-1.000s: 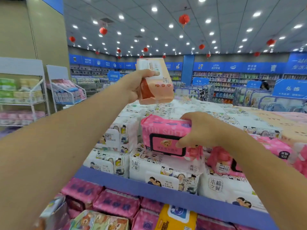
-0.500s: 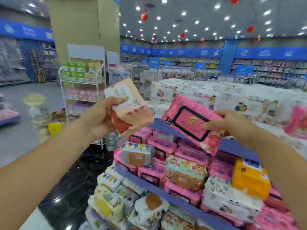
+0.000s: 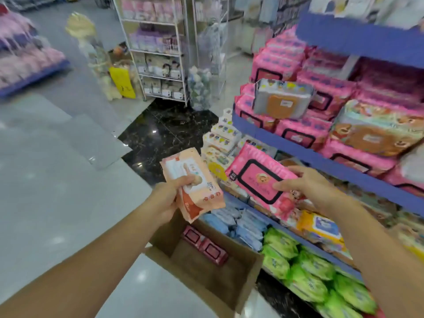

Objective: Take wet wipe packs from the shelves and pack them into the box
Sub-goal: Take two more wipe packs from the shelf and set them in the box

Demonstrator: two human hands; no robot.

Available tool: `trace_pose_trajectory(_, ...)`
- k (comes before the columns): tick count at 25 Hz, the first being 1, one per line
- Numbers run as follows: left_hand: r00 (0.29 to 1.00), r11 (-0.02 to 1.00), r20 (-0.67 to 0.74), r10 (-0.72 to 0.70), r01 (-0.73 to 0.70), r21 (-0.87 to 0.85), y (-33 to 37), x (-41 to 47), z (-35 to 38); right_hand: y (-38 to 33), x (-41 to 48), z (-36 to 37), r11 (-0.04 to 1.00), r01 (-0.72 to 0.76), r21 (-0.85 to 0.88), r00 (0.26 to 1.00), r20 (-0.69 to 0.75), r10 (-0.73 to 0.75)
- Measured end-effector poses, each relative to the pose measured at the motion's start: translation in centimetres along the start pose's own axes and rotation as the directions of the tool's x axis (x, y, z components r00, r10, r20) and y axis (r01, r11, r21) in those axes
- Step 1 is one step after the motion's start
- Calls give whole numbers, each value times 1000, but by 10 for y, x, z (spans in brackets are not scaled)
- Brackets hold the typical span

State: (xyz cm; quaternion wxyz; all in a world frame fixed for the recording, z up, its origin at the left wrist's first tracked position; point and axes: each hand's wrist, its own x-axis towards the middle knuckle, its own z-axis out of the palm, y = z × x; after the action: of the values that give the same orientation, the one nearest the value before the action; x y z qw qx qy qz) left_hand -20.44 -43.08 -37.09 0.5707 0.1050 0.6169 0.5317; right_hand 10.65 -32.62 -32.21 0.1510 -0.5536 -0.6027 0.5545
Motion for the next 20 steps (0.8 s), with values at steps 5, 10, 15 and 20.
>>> trace_pose_trajectory(5,965,972,-131,-227,232,27,-75,65,-71,93,50,95,978,-209,-4,971,122,208)
trace_pose_trajectory(10,913,916,-202,-355,383,119,-133,133,-135,166,83,187,889,-452,80,887,149,437)
trace_pose_trajectory(15,880,820,-200,-431,475,321,-192,207,-179,242,109,264,800,-583,139,811,141,567)
trace_pose_trajectory(20,838,746,-231,-495,546,381,-285,299,-193,342,157,317,702,-665,254,738,83,669)
